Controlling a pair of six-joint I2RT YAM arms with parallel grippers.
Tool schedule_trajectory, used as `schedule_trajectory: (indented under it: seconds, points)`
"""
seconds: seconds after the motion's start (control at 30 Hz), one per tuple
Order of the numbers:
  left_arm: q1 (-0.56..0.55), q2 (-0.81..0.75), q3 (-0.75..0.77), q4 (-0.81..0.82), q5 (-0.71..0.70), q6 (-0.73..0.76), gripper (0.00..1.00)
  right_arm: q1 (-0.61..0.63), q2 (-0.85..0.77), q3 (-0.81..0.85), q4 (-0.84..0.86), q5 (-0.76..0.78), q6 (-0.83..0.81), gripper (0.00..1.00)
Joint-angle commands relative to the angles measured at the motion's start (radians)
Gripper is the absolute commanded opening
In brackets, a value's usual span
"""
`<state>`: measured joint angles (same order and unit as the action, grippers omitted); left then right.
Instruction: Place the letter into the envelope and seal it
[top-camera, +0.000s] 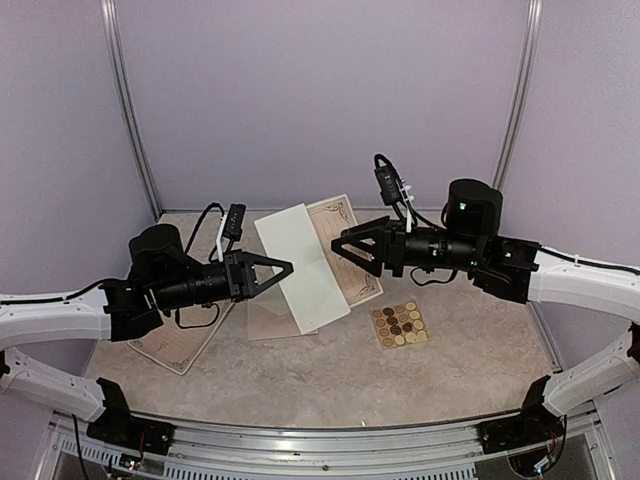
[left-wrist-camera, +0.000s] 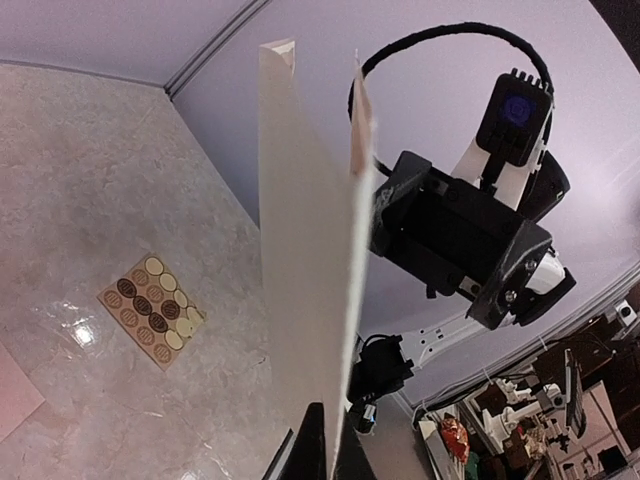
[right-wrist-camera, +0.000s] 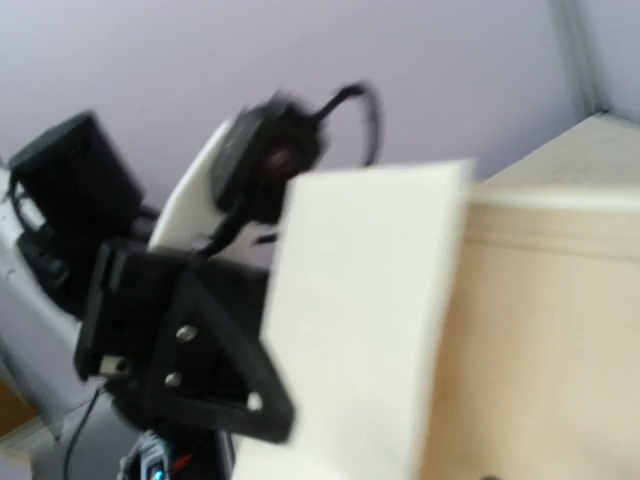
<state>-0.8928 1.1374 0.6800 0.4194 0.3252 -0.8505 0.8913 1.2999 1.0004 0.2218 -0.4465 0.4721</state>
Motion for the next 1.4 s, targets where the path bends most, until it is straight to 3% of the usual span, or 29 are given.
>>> schedule_trajectory:
  seconds: [0.0, 0.17, 0.37, 0.53, 0.73, 0.93, 1.17, 1.37]
  points:
    - [-0.005, -0.04, 0.034, -0.052, -0.007, 0.112, 0.0, -0.075, -0.13, -0.079, -0.046, 0.154, 0.061, 0.69]
    - [-0.006, -0.073, 0.032, -0.059, 0.058, 0.175, 0.0, -0.196, -0.24, -0.189, -0.086, 0.238, 0.154, 0.79]
    - [-0.011, -0.093, 0.037, -0.037, 0.131, 0.19, 0.0, -0.22, -0.234, -0.211, -0.196, 0.294, 0.152, 0.8]
    - [-0.02, -0.093, 0.046, -0.037, 0.143, 0.204, 0.0, -0.212, -0.177, -0.209, -0.147, 0.108, 0.107, 0.8]
    - [-0.023, -0.072, 0.05, -0.033, 0.147, 0.203, 0.0, -0.116, -0.101, -0.134, -0.117, -0.044, 0.025, 0.81]
    - [-0.024, -0.05, 0.061, -0.036, 0.152, 0.208, 0.0, -0.065, -0.084, -0.112, 0.026, -0.209, 0.035, 0.82]
    - [-0.03, -0.035, 0.068, -0.032, 0.166, 0.211, 0.0, -0.042, -0.063, -0.097, 0.079, -0.253, 0.056, 0.84]
    - [-0.05, -0.025, 0.076, -0.027, 0.188, 0.23, 0.0, -0.026, -0.019, -0.096, 0.119, -0.259, 0.083, 0.78]
